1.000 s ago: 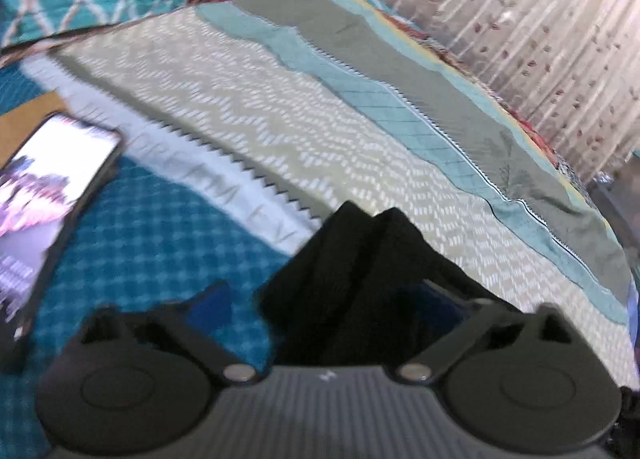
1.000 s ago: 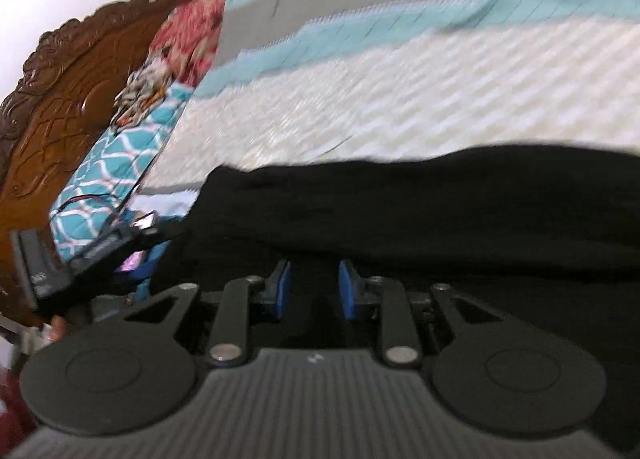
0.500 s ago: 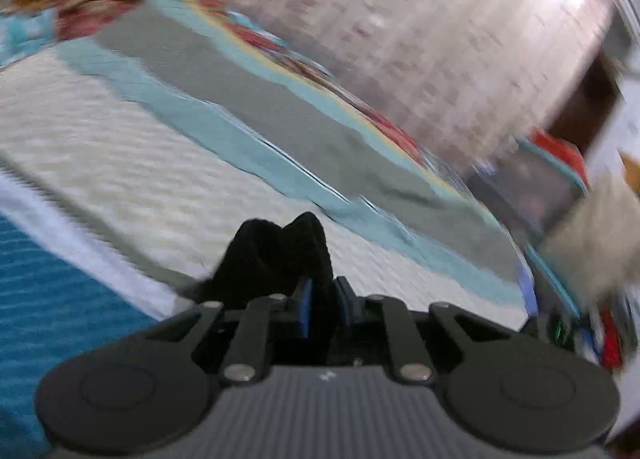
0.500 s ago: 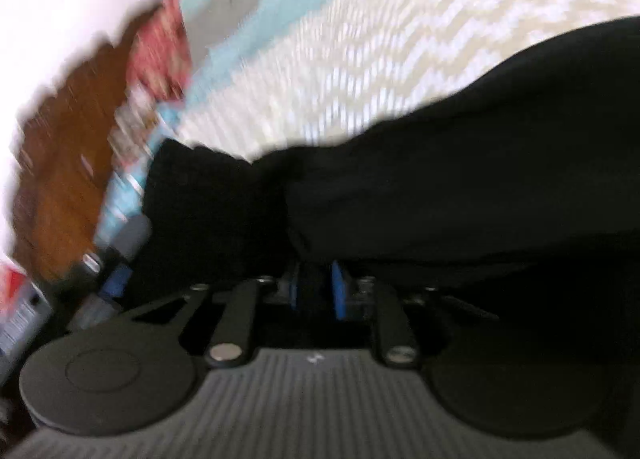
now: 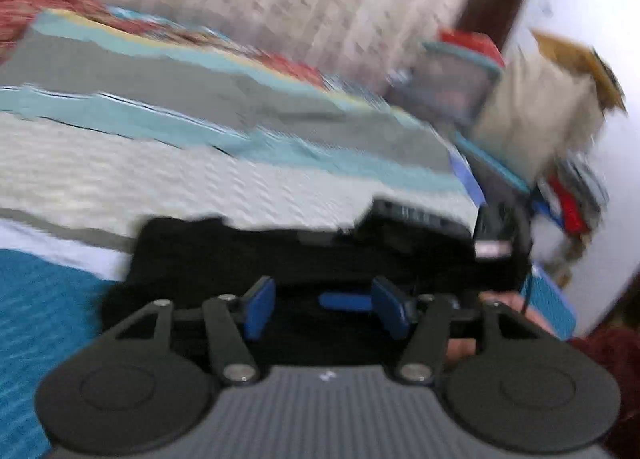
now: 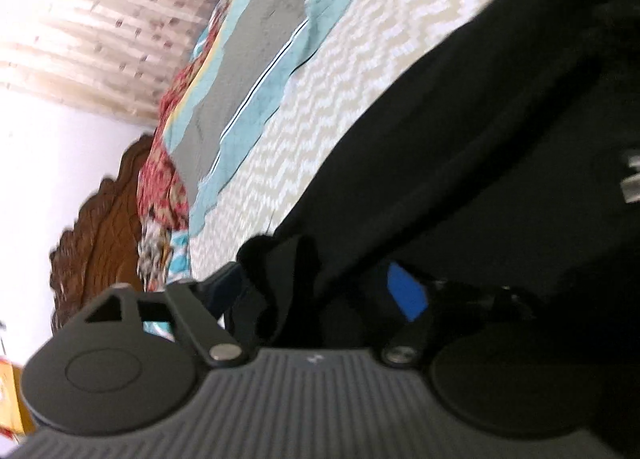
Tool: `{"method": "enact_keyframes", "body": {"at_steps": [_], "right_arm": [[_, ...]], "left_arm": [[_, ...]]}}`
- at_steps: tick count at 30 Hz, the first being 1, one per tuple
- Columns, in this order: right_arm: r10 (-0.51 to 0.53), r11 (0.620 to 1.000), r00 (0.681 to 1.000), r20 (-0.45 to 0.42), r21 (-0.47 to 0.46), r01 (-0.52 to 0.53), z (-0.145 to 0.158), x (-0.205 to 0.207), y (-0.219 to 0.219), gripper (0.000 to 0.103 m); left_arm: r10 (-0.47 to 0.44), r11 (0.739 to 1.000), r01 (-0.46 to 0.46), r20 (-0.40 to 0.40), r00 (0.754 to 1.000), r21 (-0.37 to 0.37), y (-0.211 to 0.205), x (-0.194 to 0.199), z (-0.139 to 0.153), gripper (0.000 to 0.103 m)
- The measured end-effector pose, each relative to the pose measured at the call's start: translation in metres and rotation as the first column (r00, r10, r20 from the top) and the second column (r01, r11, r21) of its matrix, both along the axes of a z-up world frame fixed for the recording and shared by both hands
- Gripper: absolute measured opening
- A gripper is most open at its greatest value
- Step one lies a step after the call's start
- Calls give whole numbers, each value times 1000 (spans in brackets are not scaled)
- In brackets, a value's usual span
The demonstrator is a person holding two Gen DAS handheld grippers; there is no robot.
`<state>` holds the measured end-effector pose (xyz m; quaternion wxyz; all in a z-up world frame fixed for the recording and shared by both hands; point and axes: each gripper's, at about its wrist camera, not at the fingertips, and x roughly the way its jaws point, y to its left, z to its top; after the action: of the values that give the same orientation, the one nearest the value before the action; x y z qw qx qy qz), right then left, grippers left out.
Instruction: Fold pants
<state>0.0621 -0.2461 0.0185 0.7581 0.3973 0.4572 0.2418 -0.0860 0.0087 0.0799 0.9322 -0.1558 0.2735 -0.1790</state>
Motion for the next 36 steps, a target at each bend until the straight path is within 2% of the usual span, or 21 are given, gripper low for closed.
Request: {"method": "enact_keyframes", "body": {"at_steps": [2,5,8,9,10,11,14,17,20,23,25,26,27,28,29,31,32,33,34,36], "right_arm": [[64,998,998,6,-23,-64,2,8,12,87],[141,987,990,10,-79,-140,1,17,42,89],[225,970,974,4,-100,-223,-2,22,78,86],[249,958,968,8,-148,-246,-1,21,90,80],[277,944,960,33,-193,-266,2,19,96,53],[312,930,949,50,-220,-294,5,17,100,32],[341,920,932,122,-248,-304,22,13,87,22],[296,936,933,205,-260,-239,44,13,49,21],[239,942,938,251,-296,-161,55,12,-4,21],[197,914,950,241,-396,-89,52,13,-51,22],[181,892,960,214,-447,-68,43,14,-72,31],[159,878,966,202,-477,-44,38,14,-77,41],[123,863,972,201,-505,-5,36,13,-81,46],[78,858,974,213,-512,44,36,11,-88,48],[32,868,970,241,-487,93,39,7,-99,48],[-25,888,953,301,-432,159,50,-4,-116,48],[-51,883,937,346,-423,204,56,-10,-127,48],[-80,869,920,383,-425,253,62,-16,-133,48],[-117,849,902,417,-429,308,66,-21,-150,50],[-201,818,873,444,-415,399,66,-26,-184,66]], "left_arm": [[106,994,-106,-19,994,-31,31,-13,0,55],[267,957,-276,-100,958,-86,77,-29,-12,55],[344,920,-368,-171,923,-134,106,-36,-25,53],[357,913,-384,-180,917,-142,110,-37,-27,52],[363,910,-390,-183,914,-140,114,-32,-29,52],[364,911,-390,-182,913,-133,113,-29,-29,52],[329,927,-353,-171,929,-130,98,-10,-24,52],[264,951,-282,-138,954,-129,77,6,-17,52],[181,972,-195,-109,977,-129,48,25,-11,52],[103,988,-113,-97,990,-101,10,46,-10,52],[42,996,-50,-112,993,-68,-18,61,-15,49],[17,998,-23,-126,992,-53,-32,67,-19,48],[-5,999,0,-141,990,-38,-41,73,-23,46],[-27,1000,25,-158,987,-14,-52,78,-28,43],[-38,999,44,-180,983,27,-63,83,-34,42],[-39,990,69,-235,971,120,-79,90,-49,43],[-37,978,91,-275,961,188,-88,95,-62,44],[-35,967,103,-275,961,235,-92,95,-71,48],[-42,956,108,-239,970,273,-95,90,-75,49],[-41,938,115,-224,974,326,-102,86,-76,49]]}}
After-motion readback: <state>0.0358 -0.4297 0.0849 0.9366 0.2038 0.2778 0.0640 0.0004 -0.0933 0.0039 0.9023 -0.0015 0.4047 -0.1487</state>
